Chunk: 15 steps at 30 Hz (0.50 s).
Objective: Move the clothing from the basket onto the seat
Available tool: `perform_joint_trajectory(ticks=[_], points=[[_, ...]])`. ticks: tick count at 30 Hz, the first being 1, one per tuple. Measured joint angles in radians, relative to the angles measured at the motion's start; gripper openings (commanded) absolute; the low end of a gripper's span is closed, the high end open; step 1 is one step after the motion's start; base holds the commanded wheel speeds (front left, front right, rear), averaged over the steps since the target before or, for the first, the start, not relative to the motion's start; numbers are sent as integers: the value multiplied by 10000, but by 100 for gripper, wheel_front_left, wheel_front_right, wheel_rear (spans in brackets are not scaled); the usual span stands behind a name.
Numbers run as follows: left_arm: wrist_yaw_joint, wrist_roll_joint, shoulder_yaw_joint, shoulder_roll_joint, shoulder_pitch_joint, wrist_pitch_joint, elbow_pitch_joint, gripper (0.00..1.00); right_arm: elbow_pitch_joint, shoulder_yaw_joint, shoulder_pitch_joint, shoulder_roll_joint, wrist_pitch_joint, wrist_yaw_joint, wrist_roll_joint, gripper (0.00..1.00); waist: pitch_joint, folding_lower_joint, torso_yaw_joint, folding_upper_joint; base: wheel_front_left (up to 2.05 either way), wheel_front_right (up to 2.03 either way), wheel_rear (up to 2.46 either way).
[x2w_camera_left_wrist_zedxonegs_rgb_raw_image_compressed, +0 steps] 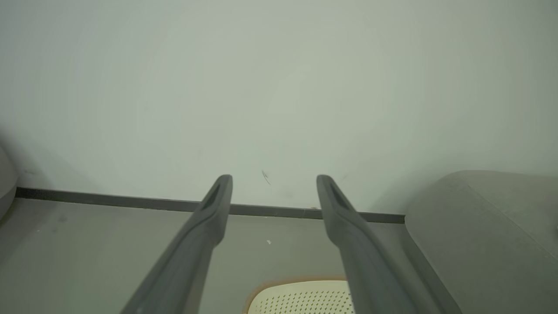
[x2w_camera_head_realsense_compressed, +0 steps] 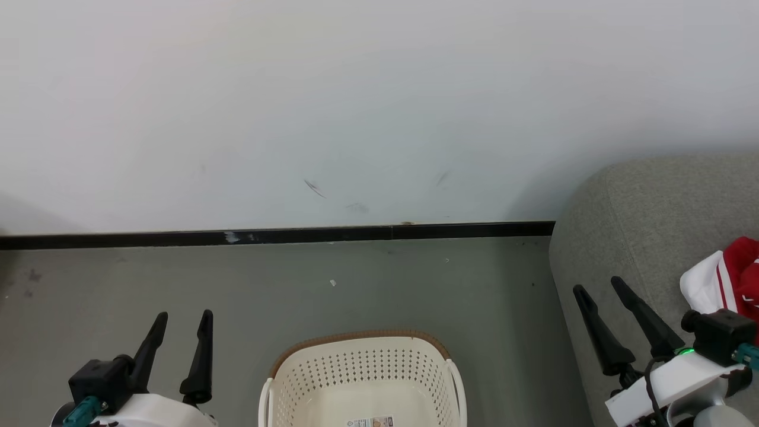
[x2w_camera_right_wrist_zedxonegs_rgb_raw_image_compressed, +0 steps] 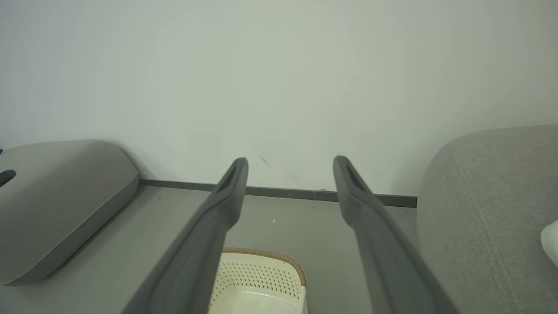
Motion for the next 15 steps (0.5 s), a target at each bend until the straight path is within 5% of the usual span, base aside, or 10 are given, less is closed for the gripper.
perform_joint_trajectory(ticks=[15], points=[[-443, 571, 573, -500, 486, 0, 219, 100, -104, -311, 815, 430, 0, -2, -938, 100, -247, 0, 48, 0, 0, 0, 0]])
